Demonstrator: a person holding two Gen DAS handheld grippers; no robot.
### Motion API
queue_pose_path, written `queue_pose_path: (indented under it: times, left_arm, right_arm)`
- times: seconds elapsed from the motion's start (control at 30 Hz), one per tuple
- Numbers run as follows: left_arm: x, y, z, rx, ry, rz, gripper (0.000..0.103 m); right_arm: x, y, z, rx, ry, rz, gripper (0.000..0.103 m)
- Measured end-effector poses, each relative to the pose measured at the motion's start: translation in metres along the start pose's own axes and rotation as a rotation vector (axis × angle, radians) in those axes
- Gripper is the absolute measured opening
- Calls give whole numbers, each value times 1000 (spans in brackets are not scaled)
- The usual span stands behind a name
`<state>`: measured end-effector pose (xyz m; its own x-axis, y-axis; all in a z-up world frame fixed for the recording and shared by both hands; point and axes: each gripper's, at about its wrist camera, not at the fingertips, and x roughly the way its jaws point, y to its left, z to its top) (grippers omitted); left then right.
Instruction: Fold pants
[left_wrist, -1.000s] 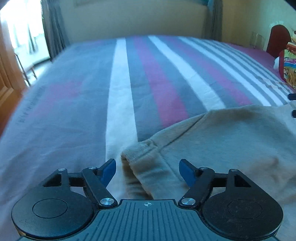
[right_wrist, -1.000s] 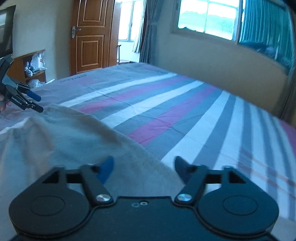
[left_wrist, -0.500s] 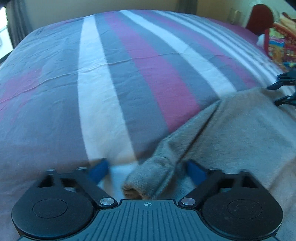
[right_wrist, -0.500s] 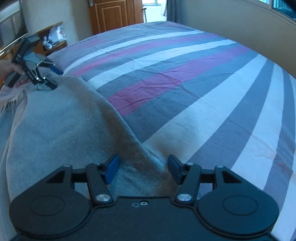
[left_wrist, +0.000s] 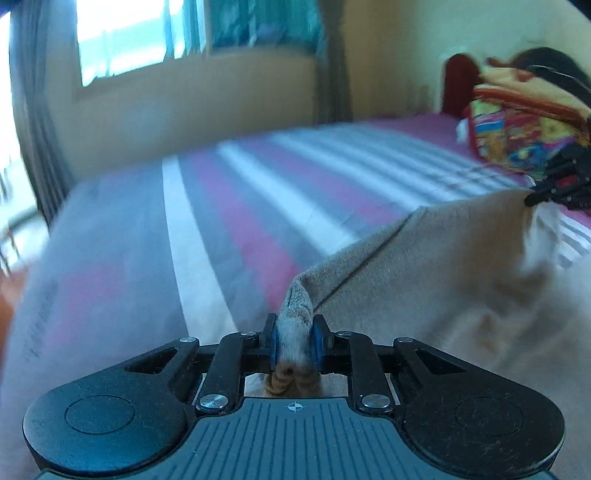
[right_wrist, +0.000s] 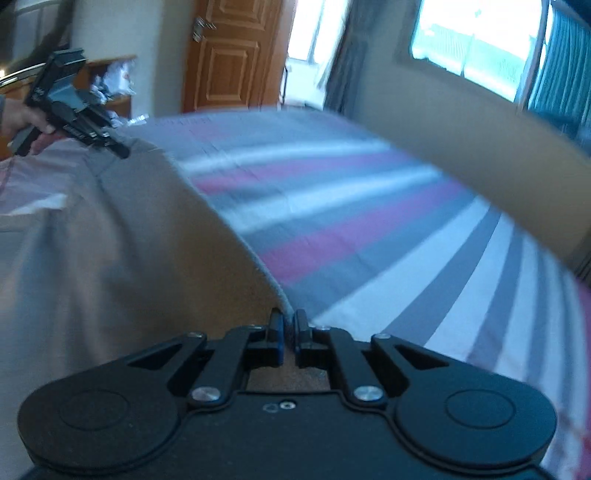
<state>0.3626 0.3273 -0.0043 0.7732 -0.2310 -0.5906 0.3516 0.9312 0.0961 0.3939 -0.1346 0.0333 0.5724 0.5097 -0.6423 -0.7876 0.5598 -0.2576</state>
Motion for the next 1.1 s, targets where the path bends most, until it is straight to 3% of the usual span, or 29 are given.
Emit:
queue_pose_path:
  times: [0.2,0.3,0.43,0.53,0.6,0.67,0.7,0.77,0.8,0.93,1.03,1.1]
  left_arm:
    - [-87,-49,-39,119,-40,58,18]
    - [-104,-76,-72,149,-2,98,18]
    - [-105,-106,-115,129,60,157,18]
    - [-108,-121,-125,118,75,207,19]
    - [-119,-126,-132,106,89,228,32]
    - [-132,-123,-139,65,120,264,43]
    - [-137,-123,-142,36,129,283,43]
    - [-154,-112,-151,-92,129,304,43]
    - [-165,-103,-155,-220,101,277,43]
    - [-181,-77,-174,-712,-38,44,43]
    - [-167,-69,-186,-944,-64,-74,43]
    - [-155,-67,-189,-1021,-53,-103,43]
  right_arm:
    - [-103,83,-21,-99,-70,-35,5]
    - [-119,130,-42,-99,-65,-32,4]
    - [-106,170,-78,21,-3,-13,5]
    - [-76,179,-101,119,96,-13,9]
    - [-80,188,-106,164,107,-42,14]
    - [-99,182,-102,252,63,-65,22]
    - [-111,177,-101,319,45,-60,24]
    - [-129,166,-102,452,34,-68,28]
    - [-134,157,-104,537,38,-75,30]
    - [-135,130,-123,825,42,-48,42]
    - [-117,117,-128,945,101,-50,49]
    - [-98,108,-123,998,144,-40,53]
